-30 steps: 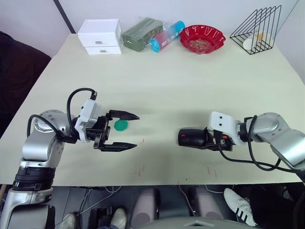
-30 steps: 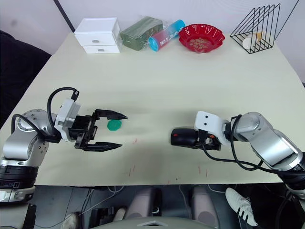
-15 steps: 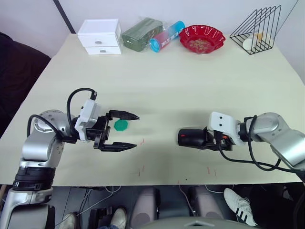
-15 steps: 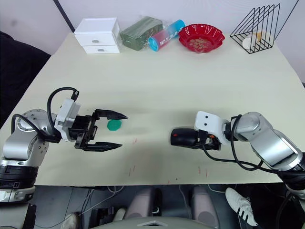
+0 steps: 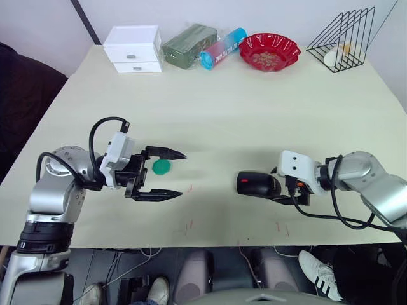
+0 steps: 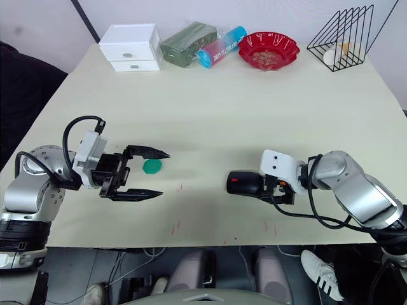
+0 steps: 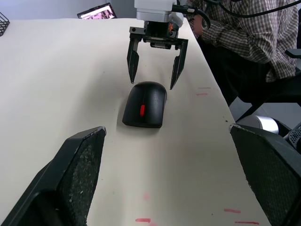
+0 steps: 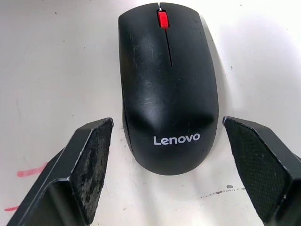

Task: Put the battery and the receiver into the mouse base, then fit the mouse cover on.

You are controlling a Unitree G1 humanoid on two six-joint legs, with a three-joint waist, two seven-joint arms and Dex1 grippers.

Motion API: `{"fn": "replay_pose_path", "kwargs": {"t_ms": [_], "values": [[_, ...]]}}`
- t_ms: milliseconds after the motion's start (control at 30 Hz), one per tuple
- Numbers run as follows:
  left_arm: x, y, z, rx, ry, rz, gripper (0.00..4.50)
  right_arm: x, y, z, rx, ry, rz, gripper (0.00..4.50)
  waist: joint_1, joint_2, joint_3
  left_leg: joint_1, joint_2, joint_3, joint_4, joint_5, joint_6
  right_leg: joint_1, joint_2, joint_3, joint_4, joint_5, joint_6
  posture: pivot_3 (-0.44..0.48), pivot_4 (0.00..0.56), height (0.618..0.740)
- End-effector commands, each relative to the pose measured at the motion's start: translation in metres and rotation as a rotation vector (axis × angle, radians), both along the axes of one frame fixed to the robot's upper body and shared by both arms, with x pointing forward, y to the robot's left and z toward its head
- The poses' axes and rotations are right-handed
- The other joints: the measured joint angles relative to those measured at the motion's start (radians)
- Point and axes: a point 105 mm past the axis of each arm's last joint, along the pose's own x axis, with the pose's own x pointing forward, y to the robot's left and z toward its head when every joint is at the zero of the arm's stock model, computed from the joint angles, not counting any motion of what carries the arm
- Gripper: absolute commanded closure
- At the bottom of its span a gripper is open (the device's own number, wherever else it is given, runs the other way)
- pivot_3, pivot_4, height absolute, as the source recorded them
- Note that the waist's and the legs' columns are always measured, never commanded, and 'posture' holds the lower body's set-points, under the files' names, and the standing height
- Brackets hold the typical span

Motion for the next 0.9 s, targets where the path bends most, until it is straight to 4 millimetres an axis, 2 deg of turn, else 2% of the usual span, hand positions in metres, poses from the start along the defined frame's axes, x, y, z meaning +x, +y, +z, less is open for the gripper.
{"fn": "replay_pose_path", "kwargs": {"t_ms": [33,300,367,433,533,567,633,667,767,900], "values": [[-0.002,0.002,0.006,0.012,-0.028,-0.025,0.00,0.001,0.002,0.010,0.024,-0.042,0.012,0.58,0.000,0.000,0.000,0.000,0.000,0.000,0.000,0.000,0.000,0.000,0.000,0.000,0.000,0.000,0.000,0.000,0.150,0.740],[-0.002,0.002,0.005,0.007,-0.028,-0.028,0.00,-0.001,0.004,0.026,0.170,-0.049,0.029,0.58,0.001,0.000,0.000,0.000,0.000,0.000,0.000,0.000,0.000,0.000,0.000,0.000,0.000,0.000,0.000,0.000,0.150,0.740],[-0.002,0.003,0.005,0.008,-0.029,-0.027,0.00,-0.001,0.012,0.037,0.273,-0.084,0.067,0.58,0.001,-0.001,0.000,0.000,0.000,0.000,0.000,0.000,0.000,0.000,0.000,0.000,0.000,0.000,0.000,0.000,0.150,0.740],[-0.001,0.004,0.005,0.008,-0.030,-0.026,0.00,-0.002,0.014,0.040,0.304,-0.079,0.082,0.58,-0.001,-0.001,0.000,0.000,0.000,0.000,0.000,0.000,0.000,0.000,0.000,0.000,0.000,0.000,0.000,0.000,0.150,0.740],[-0.001,0.004,0.004,0.009,-0.031,-0.028,0.00,0.000,0.018,0.037,0.297,-0.081,0.084,1.40,-0.001,-0.001,0.000,0.000,0.000,0.000,0.000,0.000,0.000,0.000,0.000,0.000,0.001,0.000,0.000,0.000,0.150,0.740],[-0.001,0.004,0.004,0.008,-0.030,-0.029,0.00,-0.001,0.021,0.036,0.299,-0.077,0.093,1.40,-0.001,-0.001,0.000,0.000,0.000,0.000,0.000,0.000,0.000,0.000,0.000,0.000,0.000,0.000,0.000,0.000,0.150,0.740],[-0.001,0.004,0.004,0.008,-0.029,-0.029,0.00,-0.002,0.024,0.034,0.292,-0.071,0.105,2.32,0.000,-0.001,0.000,0.000,0.000,0.000,0.000,0.000,0.000,0.000,0.000,0.000,0.000,0.000,0.000,0.000,0.150,0.740],[-0.001,0.004,0.004,0.009,-0.029,-0.030,0.00,-0.001,0.026,0.033,0.285,-0.076,0.104,3.06,0.000,-0.001,0.000,0.000,0.000,0.000,0.000,0.000,0.000,0.000,0.000,0.000,0.000,0.000,0.000,0.000,0.150,0.740],[-0.002,0.005,0.003,0.014,-0.028,-0.028,0.00,0.000,0.035,0.031,0.287,-0.064,0.106,3.61,0.000,-0.001,0.000,0.000,0.000,0.000,0.000,0.000,0.000,0.000,0.000,0.000,0.000,0.000,0.000,0.000,0.150,0.740],[-0.002,0.006,0.003,0.014,-0.026,-0.026,0.00,0.001,0.043,0.024,0.253,-0.032,0.121,3.61,-0.002,-0.001,0.000,0.000,0.000,0.000,0.000,0.000,0.000,0.000,0.000,0.000,0.001,0.000,0.000,0.000,0.150,0.740]]}}
